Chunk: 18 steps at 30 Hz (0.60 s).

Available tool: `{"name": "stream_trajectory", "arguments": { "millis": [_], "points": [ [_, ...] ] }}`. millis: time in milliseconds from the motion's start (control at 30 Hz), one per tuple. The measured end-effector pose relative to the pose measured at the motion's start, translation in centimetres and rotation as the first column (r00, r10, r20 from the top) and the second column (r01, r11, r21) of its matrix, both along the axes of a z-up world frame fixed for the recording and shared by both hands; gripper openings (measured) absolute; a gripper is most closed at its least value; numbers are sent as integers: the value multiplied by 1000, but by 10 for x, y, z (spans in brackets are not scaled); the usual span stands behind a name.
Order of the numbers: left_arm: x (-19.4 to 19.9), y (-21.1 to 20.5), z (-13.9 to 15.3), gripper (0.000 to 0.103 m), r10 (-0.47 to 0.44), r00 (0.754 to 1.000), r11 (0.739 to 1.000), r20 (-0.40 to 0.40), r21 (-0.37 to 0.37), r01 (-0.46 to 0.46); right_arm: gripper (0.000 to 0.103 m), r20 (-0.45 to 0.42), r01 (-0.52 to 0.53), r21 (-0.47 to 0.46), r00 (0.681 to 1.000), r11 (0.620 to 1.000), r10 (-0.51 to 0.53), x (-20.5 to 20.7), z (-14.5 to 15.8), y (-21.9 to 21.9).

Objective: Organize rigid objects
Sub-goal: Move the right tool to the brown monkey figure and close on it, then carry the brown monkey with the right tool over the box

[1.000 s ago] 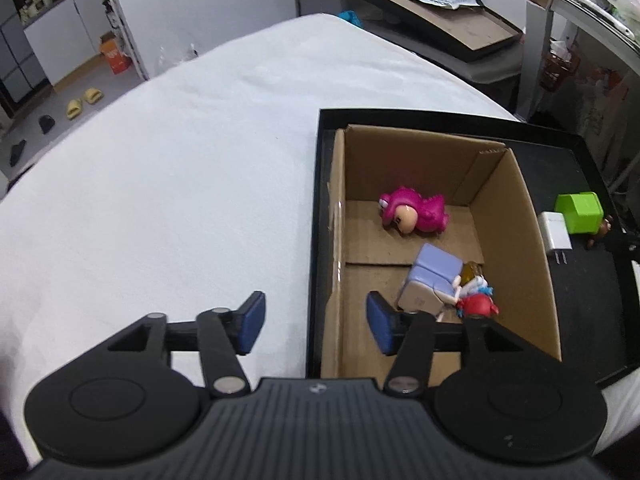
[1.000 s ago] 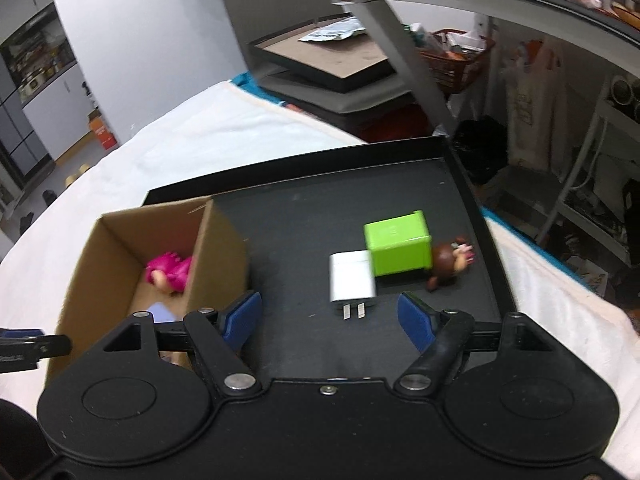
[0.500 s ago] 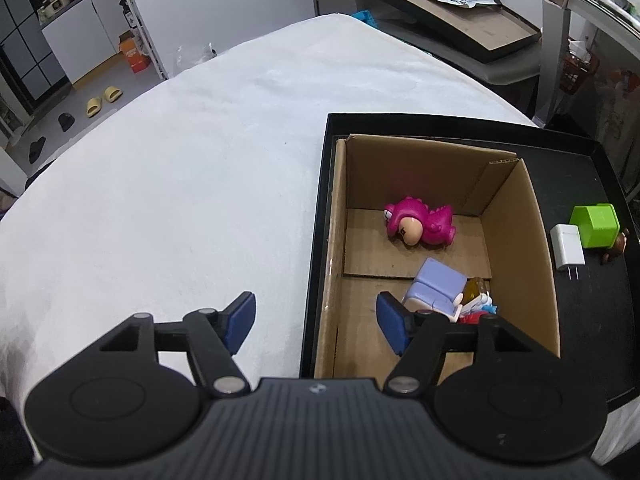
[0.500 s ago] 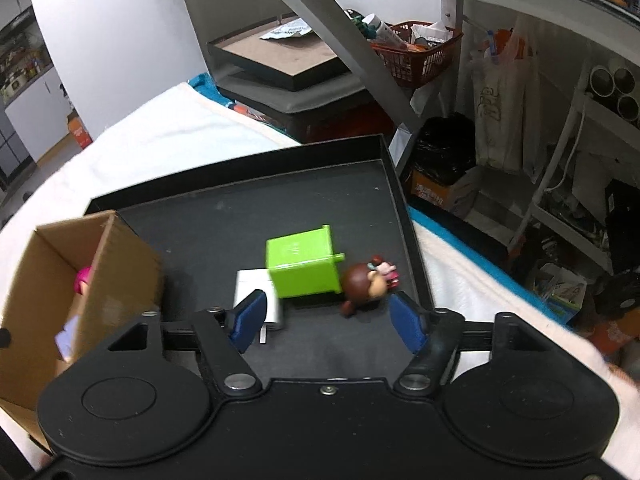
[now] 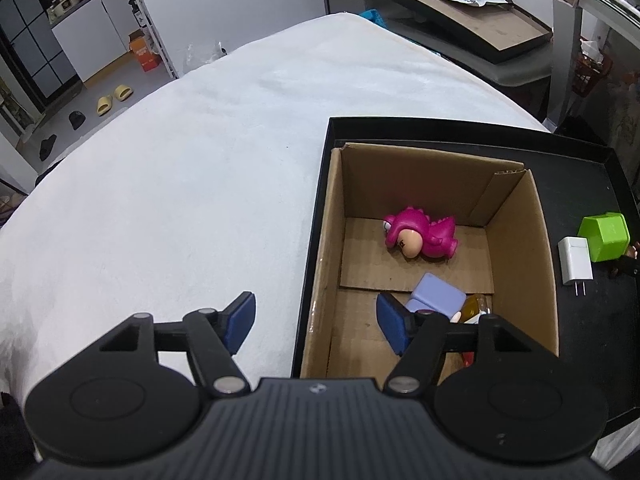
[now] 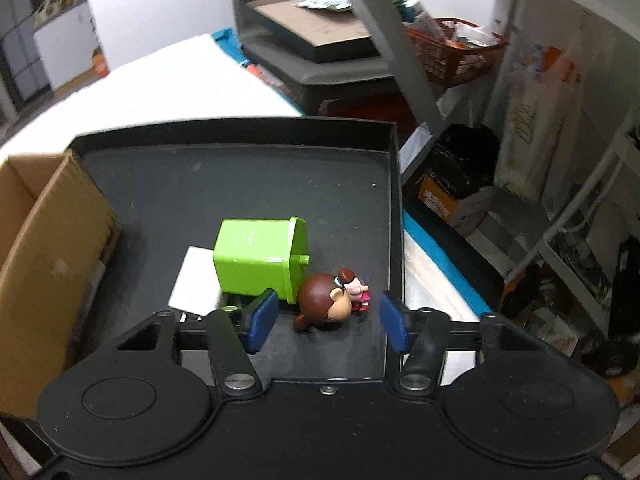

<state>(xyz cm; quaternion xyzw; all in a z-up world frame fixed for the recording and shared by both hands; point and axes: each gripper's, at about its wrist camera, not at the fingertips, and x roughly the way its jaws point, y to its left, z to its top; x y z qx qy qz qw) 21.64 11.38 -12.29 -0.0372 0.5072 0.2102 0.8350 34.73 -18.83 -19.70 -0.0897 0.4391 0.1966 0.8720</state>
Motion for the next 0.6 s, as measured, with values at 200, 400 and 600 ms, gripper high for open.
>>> {"name": "stream_trajectory", "arguments": {
  "millis": [200, 400, 600],
  "points": [
    [4, 0, -1, 65, 6, 1000, 1000, -13, -2, -6, 47, 3, -38, -47, 999, 998, 38, 8, -11, 3],
    [5, 2, -2, 65, 3, 1000, 1000, -11, -12, -3, 51, 12, -74, -82, 997, 994, 75, 14, -17, 9],
    [3, 5, -2, 65, 6, 1000, 1000, -9, -31, -6, 43, -10, -96, -110, 995, 989, 96, 15, -20, 16]
  ]
}}
